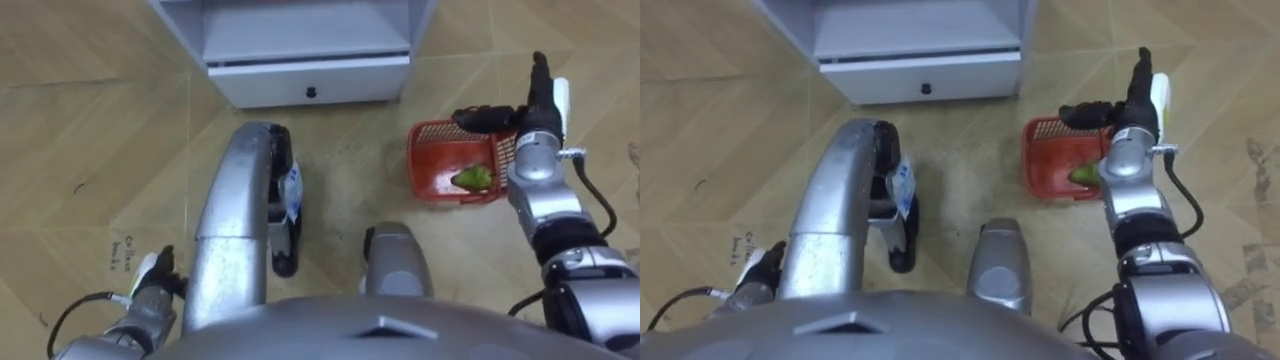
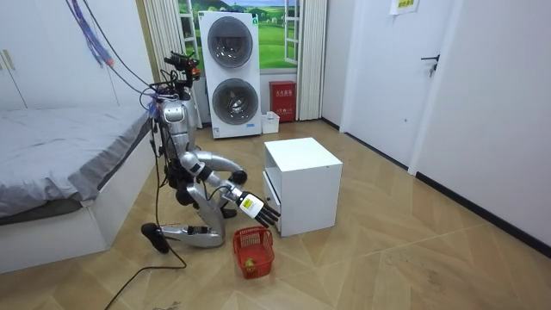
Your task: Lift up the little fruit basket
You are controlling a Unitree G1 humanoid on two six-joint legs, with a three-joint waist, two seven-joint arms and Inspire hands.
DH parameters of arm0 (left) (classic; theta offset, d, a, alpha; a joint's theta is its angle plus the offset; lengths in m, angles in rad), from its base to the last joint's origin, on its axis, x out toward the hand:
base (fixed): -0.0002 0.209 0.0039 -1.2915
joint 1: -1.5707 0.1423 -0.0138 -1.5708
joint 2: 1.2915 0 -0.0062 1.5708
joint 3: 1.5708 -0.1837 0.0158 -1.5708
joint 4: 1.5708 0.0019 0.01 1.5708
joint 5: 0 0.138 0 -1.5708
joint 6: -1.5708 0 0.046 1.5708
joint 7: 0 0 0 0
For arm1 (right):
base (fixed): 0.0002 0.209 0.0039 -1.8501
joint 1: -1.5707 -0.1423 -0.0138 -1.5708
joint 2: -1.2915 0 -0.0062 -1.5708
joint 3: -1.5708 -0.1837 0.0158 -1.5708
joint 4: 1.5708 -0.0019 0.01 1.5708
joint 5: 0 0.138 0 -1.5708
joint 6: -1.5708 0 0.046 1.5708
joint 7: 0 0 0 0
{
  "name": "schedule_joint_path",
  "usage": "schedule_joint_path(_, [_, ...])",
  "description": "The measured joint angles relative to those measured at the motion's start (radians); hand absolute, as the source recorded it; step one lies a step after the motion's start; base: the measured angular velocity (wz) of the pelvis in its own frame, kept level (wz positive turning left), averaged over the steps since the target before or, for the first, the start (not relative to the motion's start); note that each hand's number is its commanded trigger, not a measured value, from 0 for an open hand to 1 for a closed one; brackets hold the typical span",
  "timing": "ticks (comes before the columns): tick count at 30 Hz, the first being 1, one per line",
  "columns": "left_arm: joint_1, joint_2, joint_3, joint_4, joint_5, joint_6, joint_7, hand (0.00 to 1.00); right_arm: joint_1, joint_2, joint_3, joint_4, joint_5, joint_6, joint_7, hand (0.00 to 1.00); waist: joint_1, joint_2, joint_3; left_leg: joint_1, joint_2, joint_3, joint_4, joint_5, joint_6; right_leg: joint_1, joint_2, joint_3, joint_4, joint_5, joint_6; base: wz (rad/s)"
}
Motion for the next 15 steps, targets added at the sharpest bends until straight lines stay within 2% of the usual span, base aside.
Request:
schedule_joint_path(3, [0.006, 0.0, 0.0, 0.0, -0.016, 0.005, -0.002, 0.0, 0.003, 0.005, 0.001, 0.003, 0.007, 0.001, 0.001, 0.0, 0.002, 0.007, -0.0008, -0.013, 0.004, 0.002, -0.008, 0.005, -0.01, -0.021, 0.0, 0.0, 0.006, 0.0, -0.001, 0.05])
schedule_joint_path(8, [0.033, 0.0, 0.0, 0.0, -0.018, 0.007, -0.003, 0.0, -0.003, 0.007, 0.0, 0.039, 0.048, -0.001, 0.001, 0.0, 0.01, 0.006, 0.0005, -0.013, 0.013, 0.003, -0.011, 0.005, -0.011, -0.024, 0.005, -0.003, 0.0, 0.0, -0.001, 0.0])
schedule_joint_path(15, [0.032, 0.0, -0.001, -0.001, -0.019, 0.007, -0.003, 0.0, -0.004, 0.005, 0.001, 0.1, 0.065, 0.0, 0.001, 0.0, 0.027, 0.009, 0.0005, -0.019, 0.013, 0.003, -0.011, 0.006, -0.013, -0.024, 0.004, -0.017, 0.002, 0.0, -0.001, 0.03])
